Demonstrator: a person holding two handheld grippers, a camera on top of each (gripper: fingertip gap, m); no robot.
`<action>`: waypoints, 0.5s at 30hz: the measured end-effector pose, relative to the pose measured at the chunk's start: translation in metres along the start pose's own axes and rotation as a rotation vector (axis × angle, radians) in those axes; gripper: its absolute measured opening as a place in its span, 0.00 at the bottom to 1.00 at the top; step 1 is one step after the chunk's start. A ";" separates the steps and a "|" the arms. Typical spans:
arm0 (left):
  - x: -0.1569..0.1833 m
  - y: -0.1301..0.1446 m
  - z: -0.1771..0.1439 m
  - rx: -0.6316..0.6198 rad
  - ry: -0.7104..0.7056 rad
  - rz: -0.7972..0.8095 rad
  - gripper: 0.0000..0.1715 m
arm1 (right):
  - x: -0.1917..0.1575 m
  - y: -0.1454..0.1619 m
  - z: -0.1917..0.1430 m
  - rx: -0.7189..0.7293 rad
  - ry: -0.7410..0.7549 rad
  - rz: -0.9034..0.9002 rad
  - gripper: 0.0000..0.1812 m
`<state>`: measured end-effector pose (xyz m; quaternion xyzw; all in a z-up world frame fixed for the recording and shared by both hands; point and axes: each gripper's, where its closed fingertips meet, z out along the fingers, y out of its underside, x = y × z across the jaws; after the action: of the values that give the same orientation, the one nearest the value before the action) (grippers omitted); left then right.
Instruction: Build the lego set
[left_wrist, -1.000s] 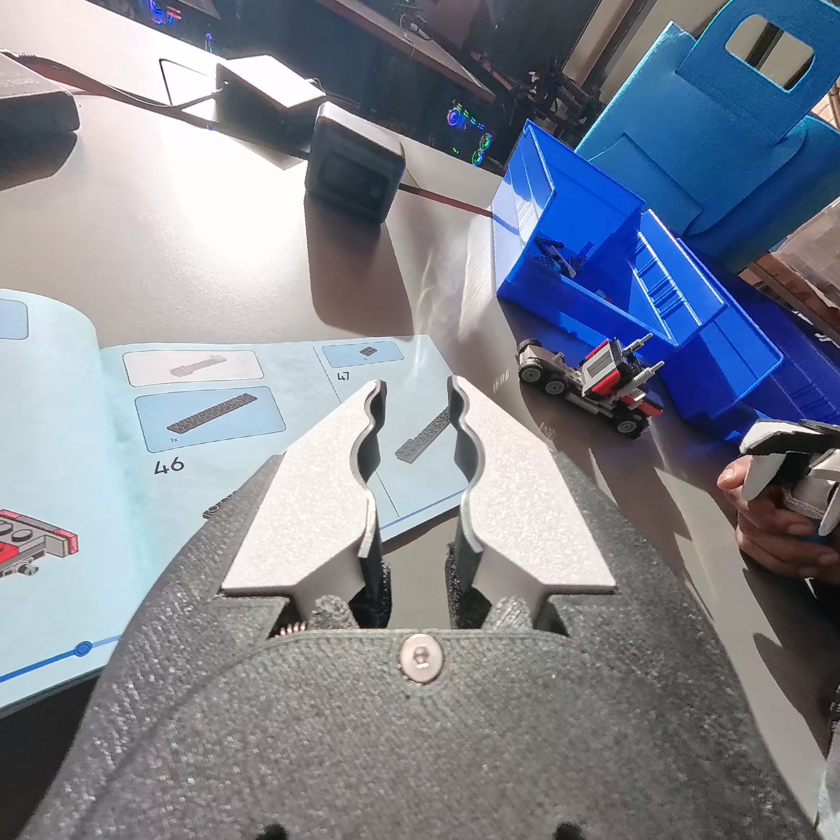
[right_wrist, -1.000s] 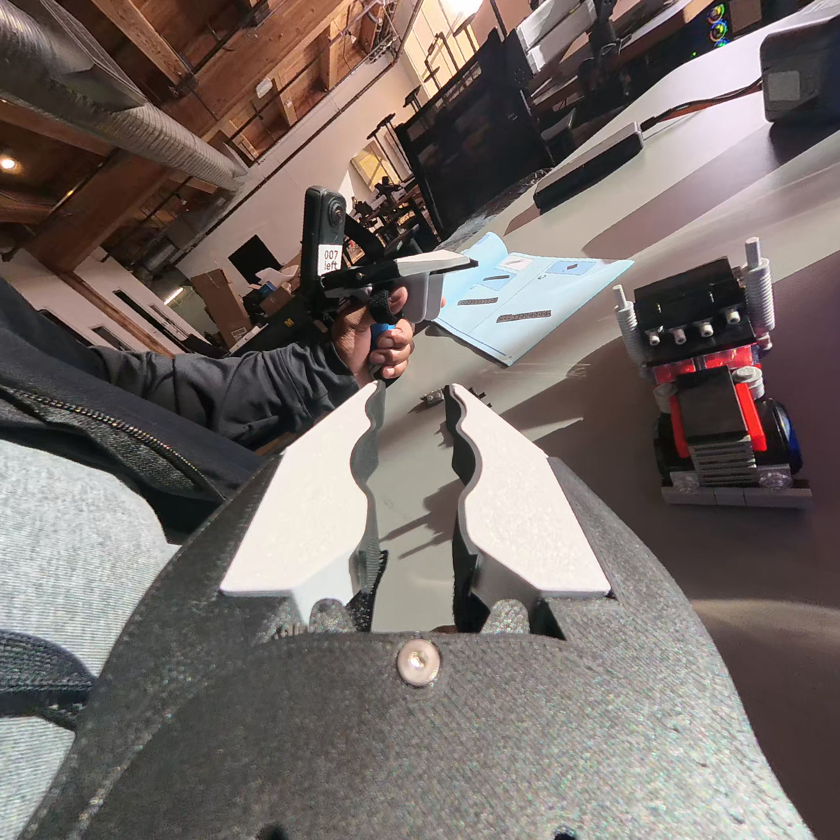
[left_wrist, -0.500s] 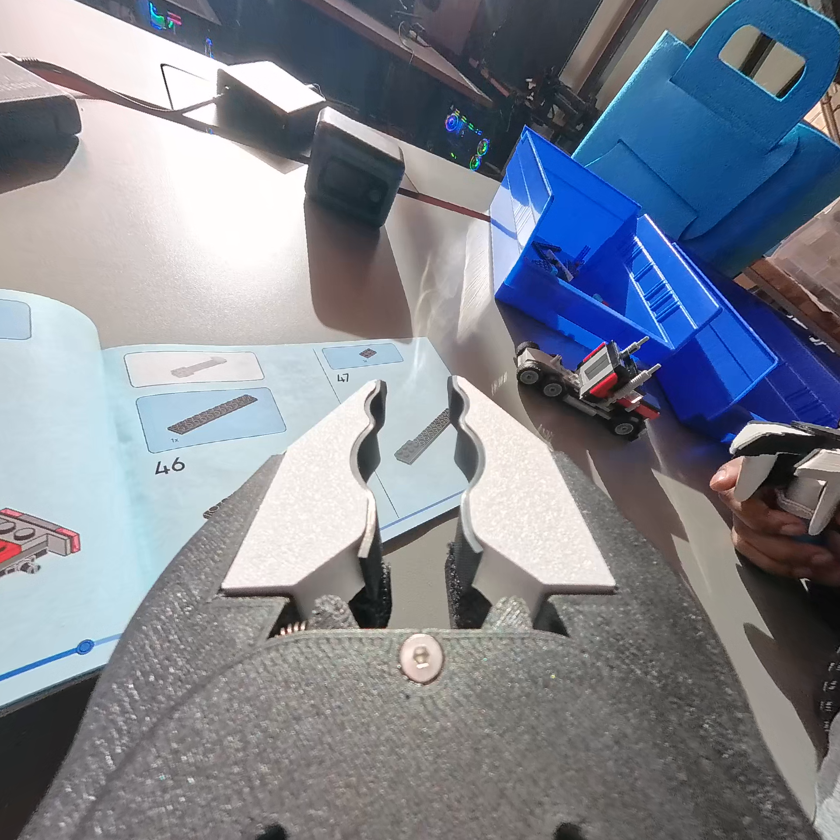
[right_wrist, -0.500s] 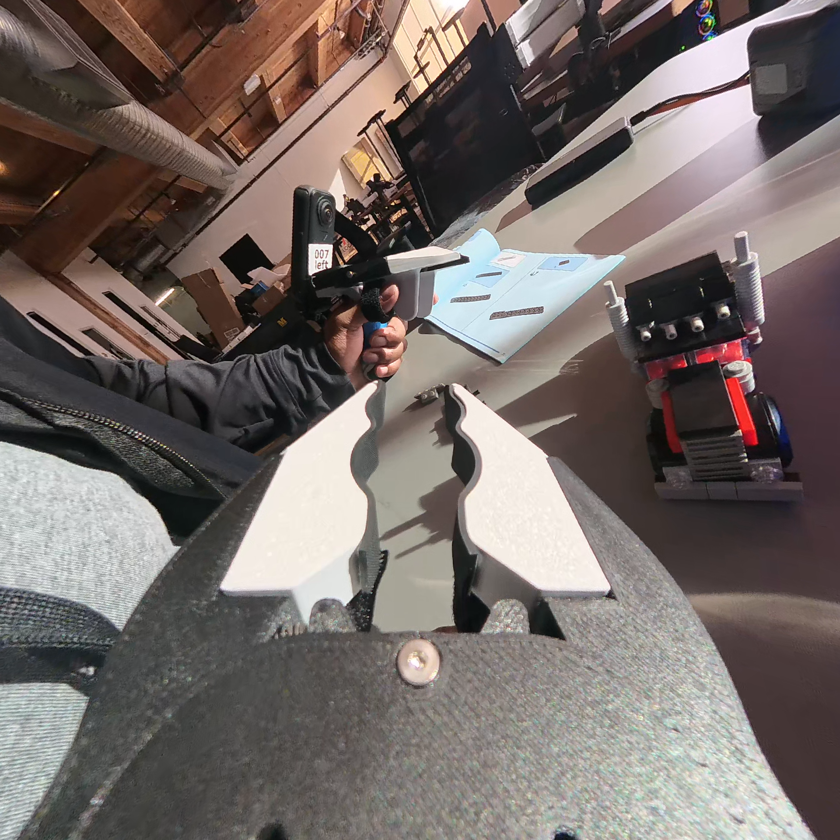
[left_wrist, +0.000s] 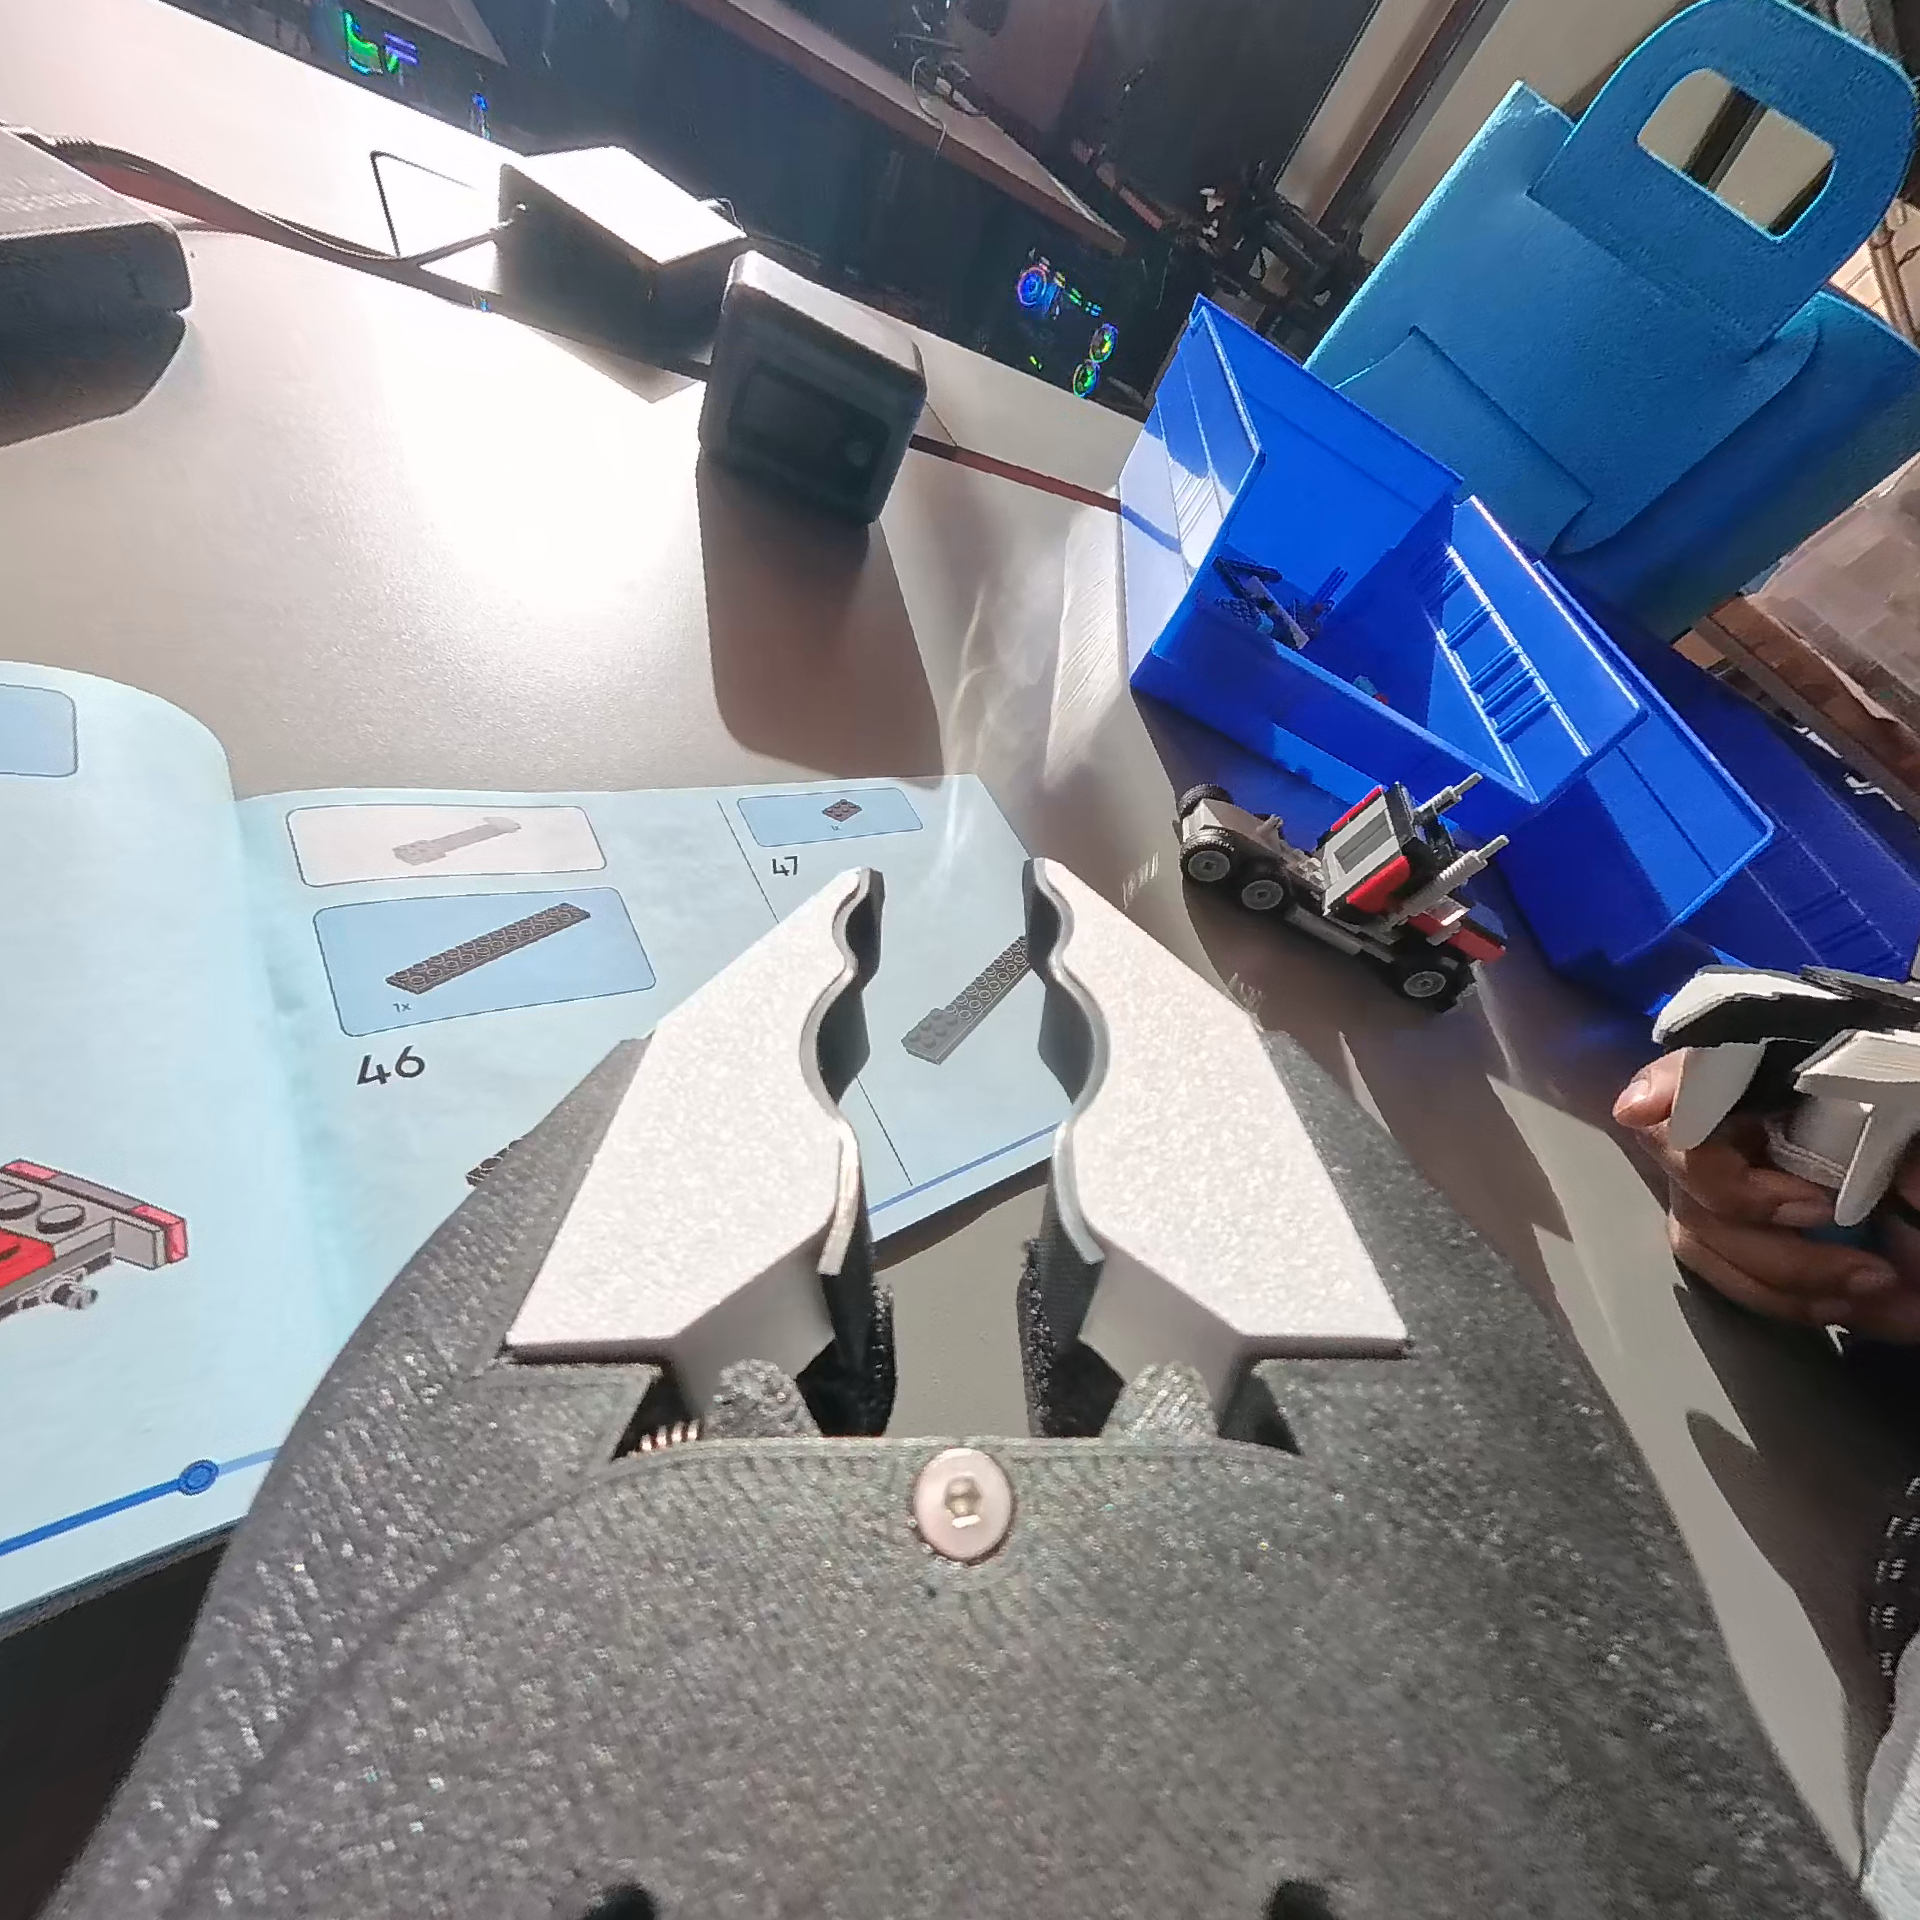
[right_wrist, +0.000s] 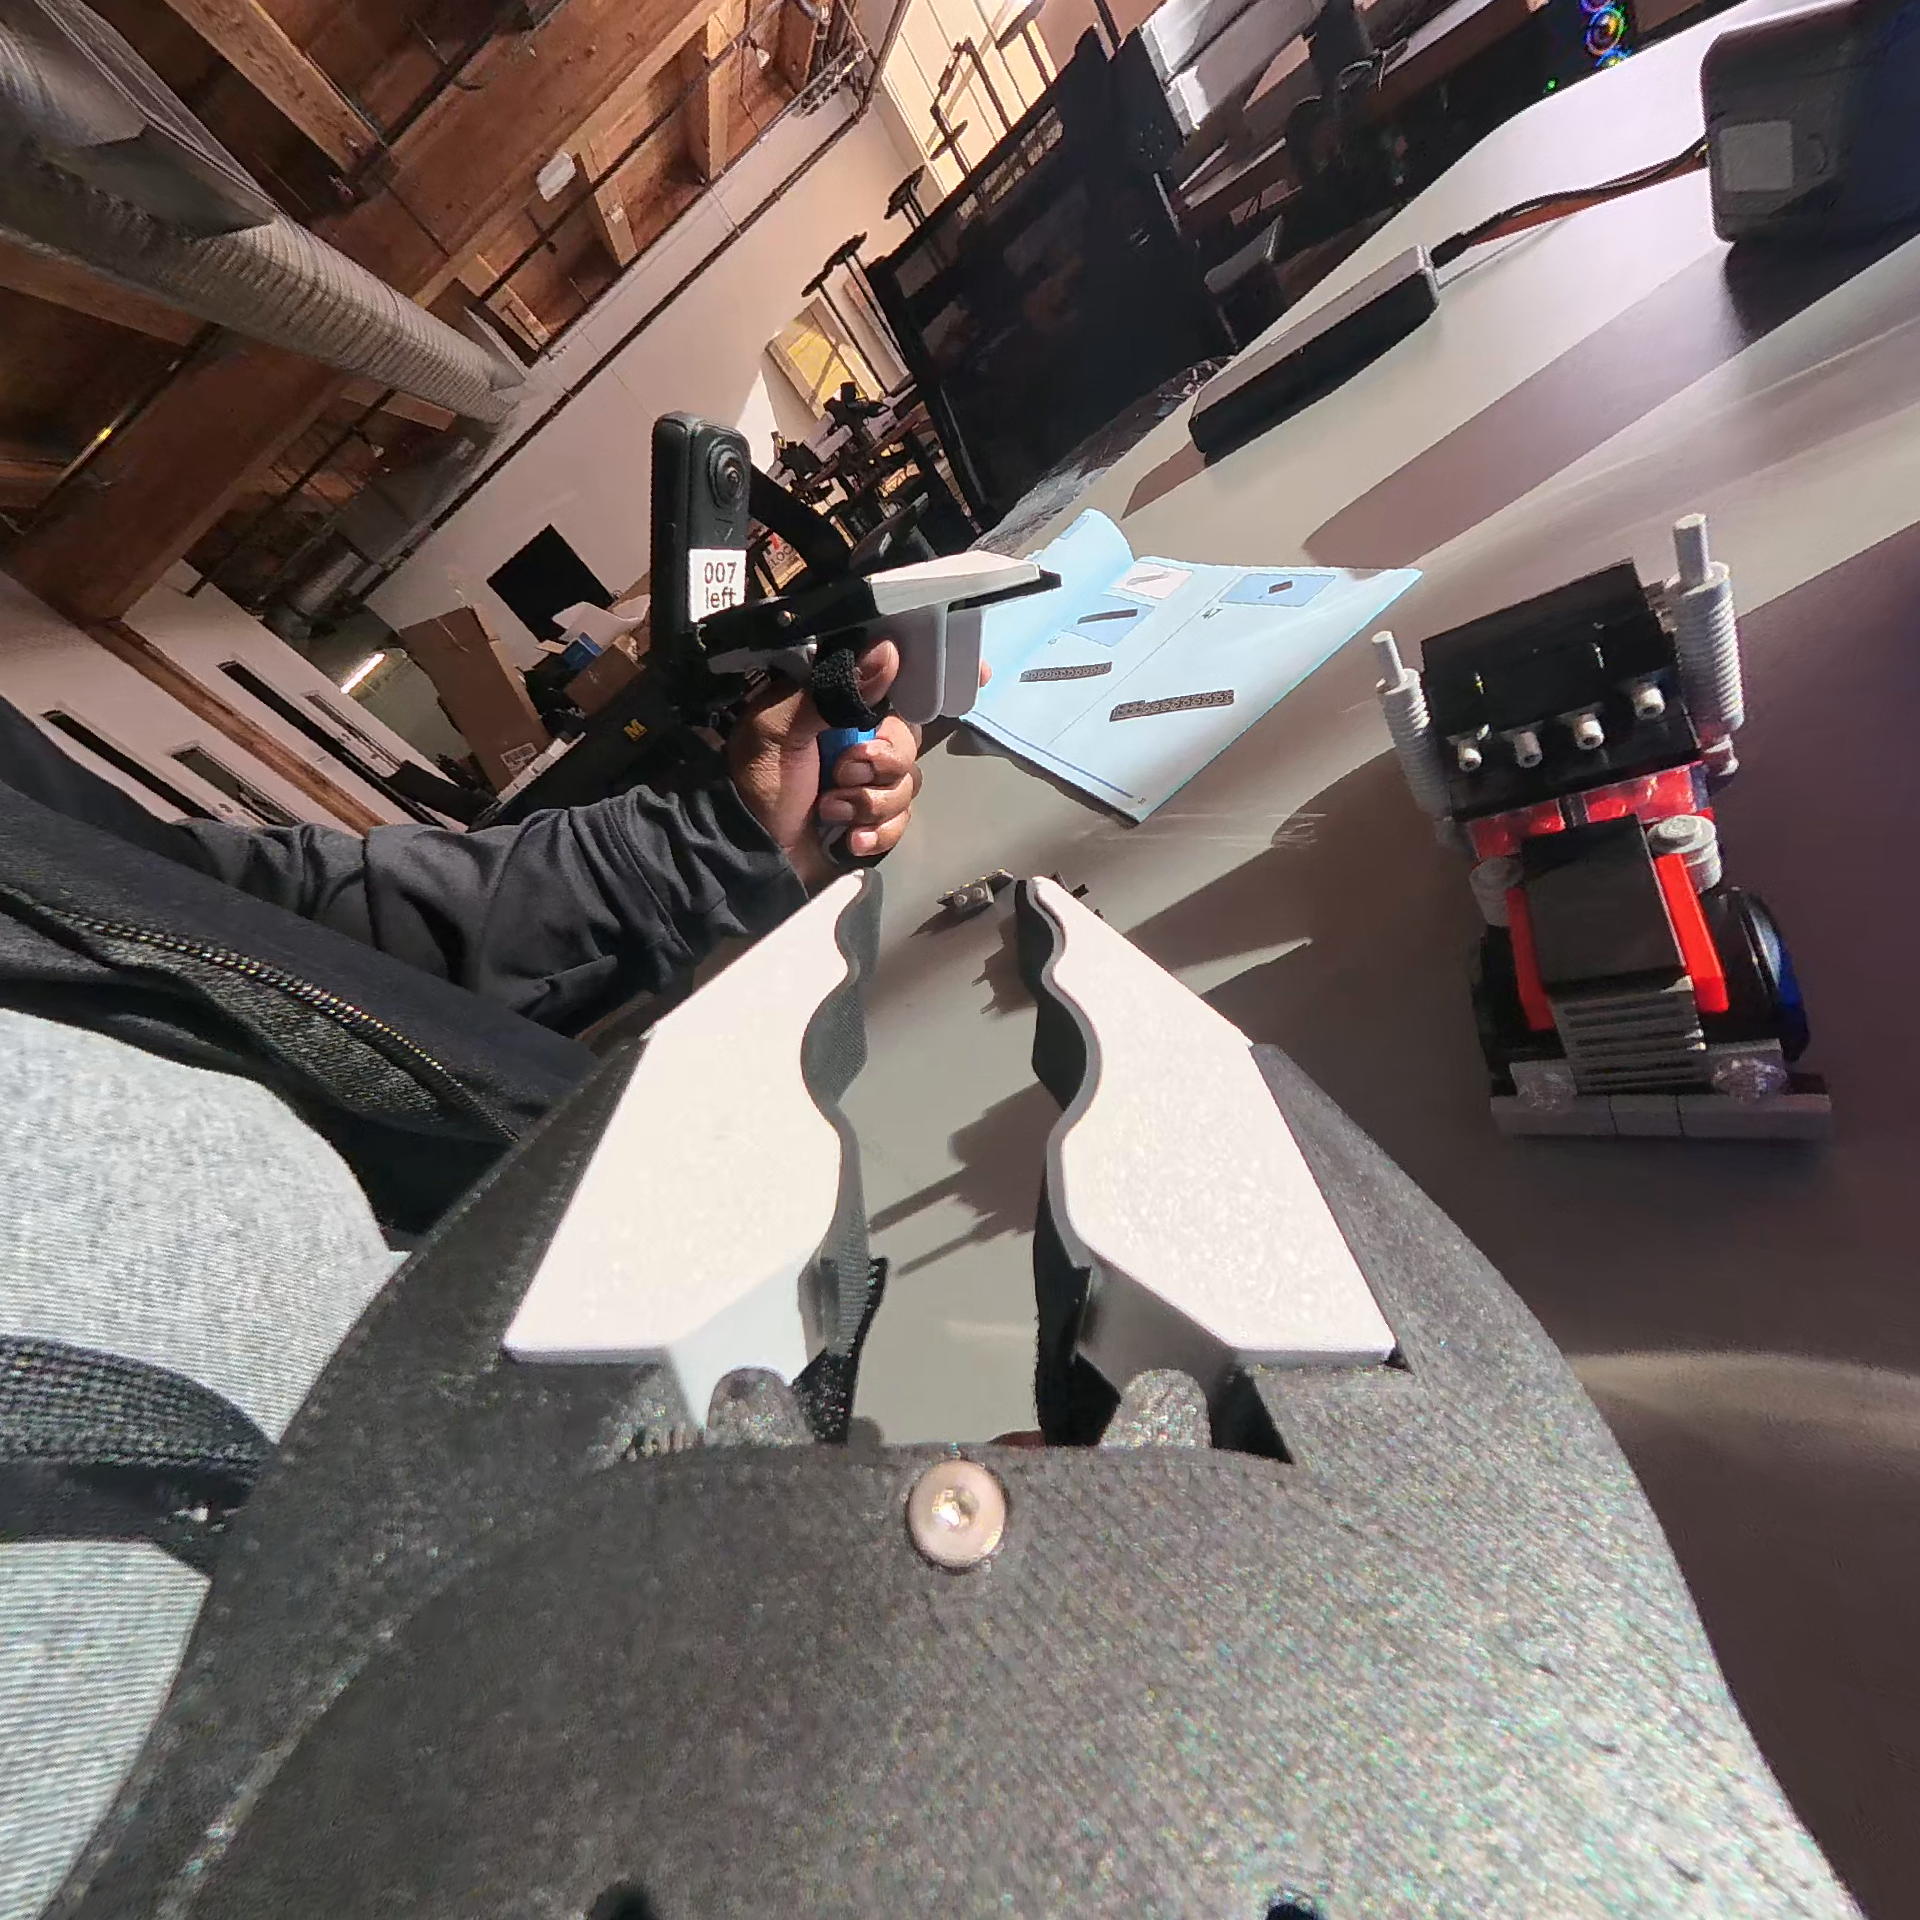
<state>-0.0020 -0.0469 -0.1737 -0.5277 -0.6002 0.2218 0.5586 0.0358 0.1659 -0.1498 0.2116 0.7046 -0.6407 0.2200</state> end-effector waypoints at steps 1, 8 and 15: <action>0.000 0.000 0.000 0.000 0.000 0.000 0.17 | 0.000 0.000 0.000 0.000 0.000 0.001 0.15; 0.000 -0.001 -0.001 0.005 0.002 0.001 0.16 | 0.000 -0.001 -0.001 0.005 0.000 -0.004 0.15; 0.000 -0.001 -0.001 0.005 0.000 0.002 0.16 | 0.000 0.000 -0.001 0.005 0.004 -0.004 0.15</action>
<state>-0.0017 -0.0469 -0.1728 -0.5270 -0.5990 0.2238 0.5598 0.0355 0.1665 -0.1495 0.2120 0.7039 -0.6423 0.2169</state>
